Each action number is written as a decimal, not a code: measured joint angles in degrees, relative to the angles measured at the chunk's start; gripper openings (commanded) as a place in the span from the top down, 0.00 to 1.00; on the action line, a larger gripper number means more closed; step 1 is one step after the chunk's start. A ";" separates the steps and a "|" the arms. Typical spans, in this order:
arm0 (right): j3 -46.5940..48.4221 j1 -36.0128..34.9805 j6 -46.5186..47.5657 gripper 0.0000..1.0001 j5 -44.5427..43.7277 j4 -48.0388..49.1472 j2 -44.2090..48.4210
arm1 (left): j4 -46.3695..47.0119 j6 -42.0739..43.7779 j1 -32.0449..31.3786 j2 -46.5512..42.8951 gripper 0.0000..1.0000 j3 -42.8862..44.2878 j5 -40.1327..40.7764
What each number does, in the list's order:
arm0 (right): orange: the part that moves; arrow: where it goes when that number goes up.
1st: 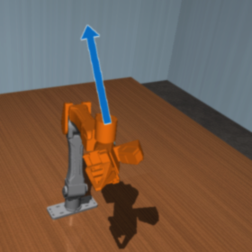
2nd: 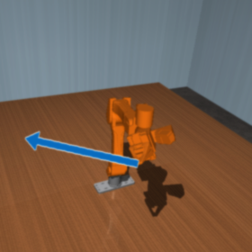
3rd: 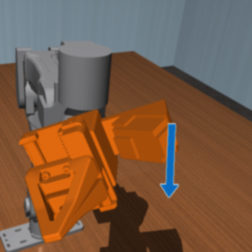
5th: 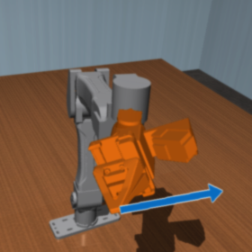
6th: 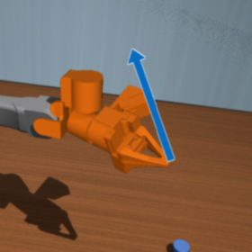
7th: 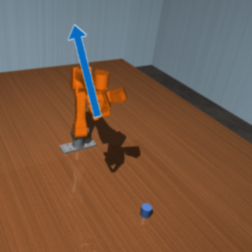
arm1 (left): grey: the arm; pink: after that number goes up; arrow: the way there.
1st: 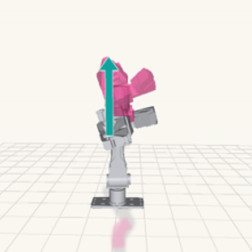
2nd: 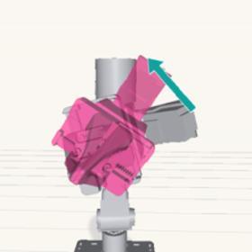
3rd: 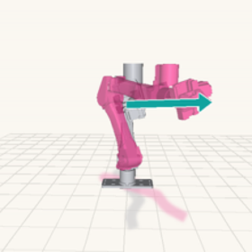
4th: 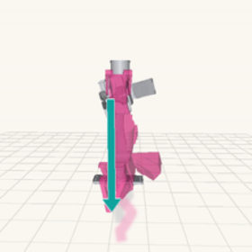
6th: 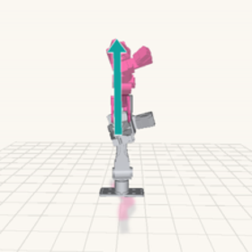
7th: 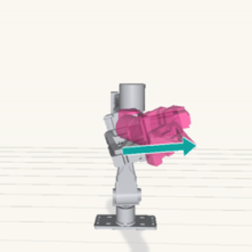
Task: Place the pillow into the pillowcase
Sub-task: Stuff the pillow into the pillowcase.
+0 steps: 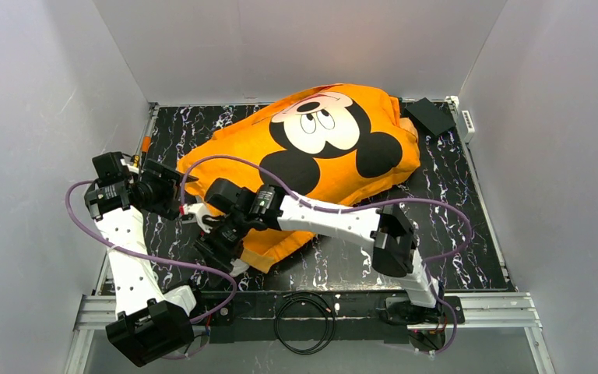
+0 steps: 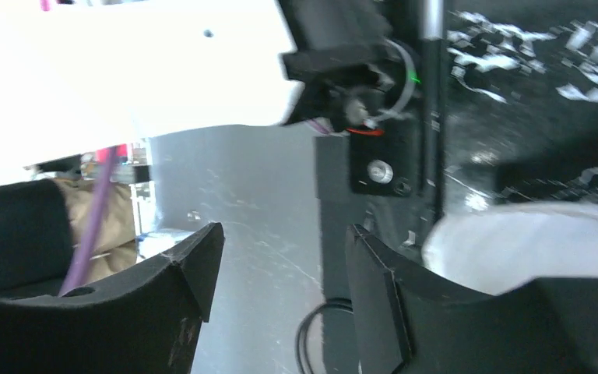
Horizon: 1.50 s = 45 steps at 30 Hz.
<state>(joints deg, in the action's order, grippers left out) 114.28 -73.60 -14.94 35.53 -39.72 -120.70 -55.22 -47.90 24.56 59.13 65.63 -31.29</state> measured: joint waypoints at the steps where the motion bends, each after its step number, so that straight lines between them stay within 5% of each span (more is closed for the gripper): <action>1: -0.11 -0.59 -0.68 0.27 1.27 1.49 0.52 | -0.46 0.31 0.00 0.00 0.34 0.00 0.04; 6: -3.30 -0.94 -3.34 0.24 1.64 5.14 6.34 | -1.79 1.25 0.00 0.00 0.35 0.00 0.11; 15: -8.66 7.74 -1.84 0.24 -12.98 -0.92 17.59 | -2.25 1.84 0.00 0.00 0.36 0.00 0.02; 20: -8.37 5.53 0.13 0.23 -12.59 -3.39 10.82 | -2.25 1.86 0.00 0.02 0.36 0.00 0.02; 26: 7.13 -1.77 1.27 0.19 -3.39 -5.46 -5.70 | -2.38 2.29 0.00 0.02 0.36 0.00 0.44; 31: 10.23 -2.45 -1.20 0.17 3.82 -1.16 -4.83 | -2.67 2.75 0.00 -0.11 0.36 -0.11 0.66; 35: 3.13 4.92 -5.68 0.15 5.70 5.57 4.09 | -2.67 3.02 0.00 -0.85 0.36 -1.53 0.74; 40: 0.81 23.82 -5.18 0.14 -2.23 3.15 12.70 | -2.51 3.45 -0.02 -1.42 0.43 -4.66 0.15; 43: 2.80 33.57 -3.10 0.14 -8.63 -2.05 12.92 | -1.49 3.50 -1.09 -1.36 0.56 -7.32 -1.09; 45: 3.96 38.32 -1.95 0.14 -11.82 -6.08 12.35 | -0.42 2.78 -3.85 -1.03 0.76 -9.42 -1.42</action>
<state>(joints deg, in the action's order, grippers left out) 118.24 -35.29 -16.88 23.70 -45.80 -108.36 -55.64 -45.12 20.71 58.11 56.21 -32.71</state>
